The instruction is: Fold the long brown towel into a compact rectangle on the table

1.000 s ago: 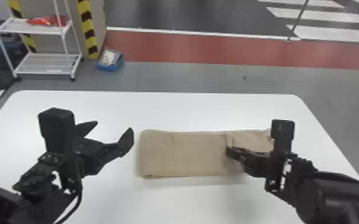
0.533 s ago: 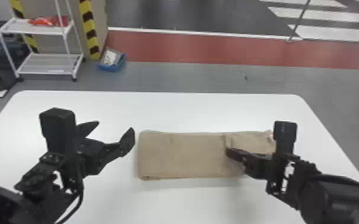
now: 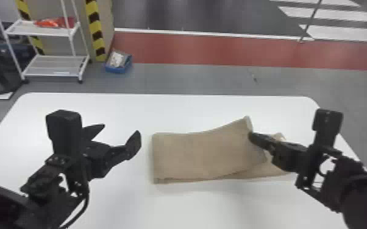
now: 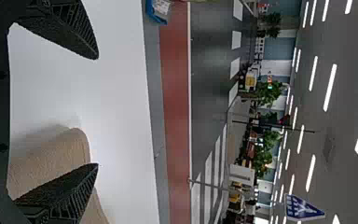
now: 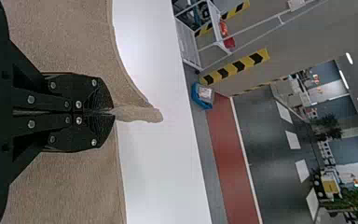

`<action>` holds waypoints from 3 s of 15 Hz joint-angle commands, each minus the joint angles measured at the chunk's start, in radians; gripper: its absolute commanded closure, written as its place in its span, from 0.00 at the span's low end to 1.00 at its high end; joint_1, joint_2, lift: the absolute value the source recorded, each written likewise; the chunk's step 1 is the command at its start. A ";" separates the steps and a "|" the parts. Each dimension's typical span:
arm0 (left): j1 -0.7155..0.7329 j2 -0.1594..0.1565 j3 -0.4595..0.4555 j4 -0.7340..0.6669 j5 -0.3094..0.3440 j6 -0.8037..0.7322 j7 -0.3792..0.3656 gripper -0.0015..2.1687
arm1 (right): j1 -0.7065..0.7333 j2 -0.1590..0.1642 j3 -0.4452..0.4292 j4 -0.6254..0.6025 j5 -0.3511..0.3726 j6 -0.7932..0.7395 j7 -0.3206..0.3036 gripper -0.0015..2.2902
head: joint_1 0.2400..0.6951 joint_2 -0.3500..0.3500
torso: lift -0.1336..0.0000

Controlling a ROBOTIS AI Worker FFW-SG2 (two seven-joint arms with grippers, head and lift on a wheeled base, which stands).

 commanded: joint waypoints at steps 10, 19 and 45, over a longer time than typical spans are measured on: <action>0.006 -0.010 -0.009 0.005 -0.011 0.001 0.001 0.04 | 0.010 -0.068 -0.144 0.092 -0.115 -0.069 0.022 0.50 | 1.00 0.17 | 0.07; 0.029 -0.005 -0.015 0.002 -0.017 0.001 0.001 0.04 | -0.029 -0.132 -0.260 0.253 -0.173 -0.125 0.079 0.50 | 1.00 0.06 | 0.07; -0.200 -0.217 -0.445 0.270 -0.107 0.016 0.176 0.24 | 0.185 -0.088 -0.438 0.148 -0.121 -0.269 0.062 0.03 | 1.00 0.00 | 0.07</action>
